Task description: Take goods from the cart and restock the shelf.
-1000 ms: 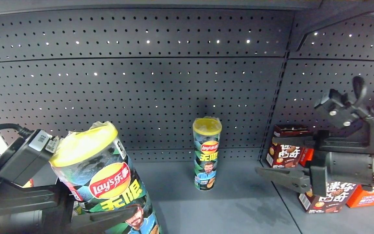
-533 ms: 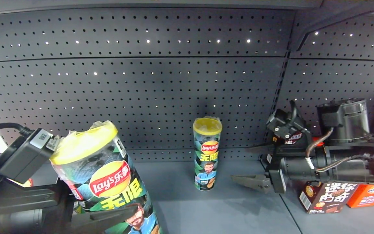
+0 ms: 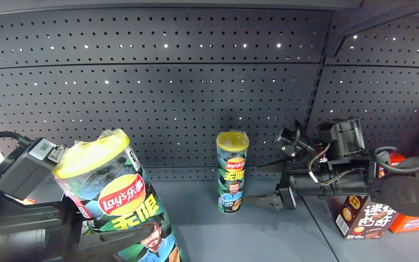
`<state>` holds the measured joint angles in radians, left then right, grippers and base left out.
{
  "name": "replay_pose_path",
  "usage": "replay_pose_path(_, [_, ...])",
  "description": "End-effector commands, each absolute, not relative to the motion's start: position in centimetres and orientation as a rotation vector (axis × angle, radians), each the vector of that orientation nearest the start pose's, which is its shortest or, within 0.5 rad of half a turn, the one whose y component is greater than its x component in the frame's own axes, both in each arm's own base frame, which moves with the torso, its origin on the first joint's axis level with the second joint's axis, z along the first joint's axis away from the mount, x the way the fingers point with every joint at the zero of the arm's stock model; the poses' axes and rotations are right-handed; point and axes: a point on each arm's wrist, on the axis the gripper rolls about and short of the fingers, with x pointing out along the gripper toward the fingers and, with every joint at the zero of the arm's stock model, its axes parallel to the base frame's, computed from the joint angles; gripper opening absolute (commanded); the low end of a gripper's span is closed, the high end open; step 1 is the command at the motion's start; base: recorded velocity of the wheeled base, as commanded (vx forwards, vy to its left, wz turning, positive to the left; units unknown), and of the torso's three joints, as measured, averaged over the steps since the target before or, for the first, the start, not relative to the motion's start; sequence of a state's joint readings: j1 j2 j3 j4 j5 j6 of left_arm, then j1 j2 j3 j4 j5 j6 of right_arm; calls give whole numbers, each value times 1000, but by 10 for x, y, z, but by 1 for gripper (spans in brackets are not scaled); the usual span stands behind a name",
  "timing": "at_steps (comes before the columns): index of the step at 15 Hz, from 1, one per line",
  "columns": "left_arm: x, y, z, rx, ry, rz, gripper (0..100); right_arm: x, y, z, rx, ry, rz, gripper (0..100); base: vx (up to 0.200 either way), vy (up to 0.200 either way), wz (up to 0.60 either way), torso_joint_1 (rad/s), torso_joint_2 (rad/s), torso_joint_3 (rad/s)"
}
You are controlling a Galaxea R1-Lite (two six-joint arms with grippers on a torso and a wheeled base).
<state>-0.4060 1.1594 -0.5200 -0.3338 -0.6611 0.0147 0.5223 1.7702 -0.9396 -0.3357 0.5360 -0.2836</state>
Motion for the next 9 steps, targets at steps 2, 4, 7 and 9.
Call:
replay_pose_path(2, [140,-75,202,-28,309,-1060,0,286,178,153,-243,391,1143,100,0,0,0,0,0,0])
replay_pose_path(4, [140,-75,202,-28,309,-1060,0,289,181,149,-241,389,1157,100,0,0,0,0,0,0])
replay_pose_path(7, [141,-75,202,-29,312,-1060,0,301,184,146,-238,380,1154,100,0,0,0,0,0,0])
replay_pose_path(9, [140,-75,202,-29,310,-1060,0,309,186,144,-237,379,1147,100,0,0,0,0,0,0])
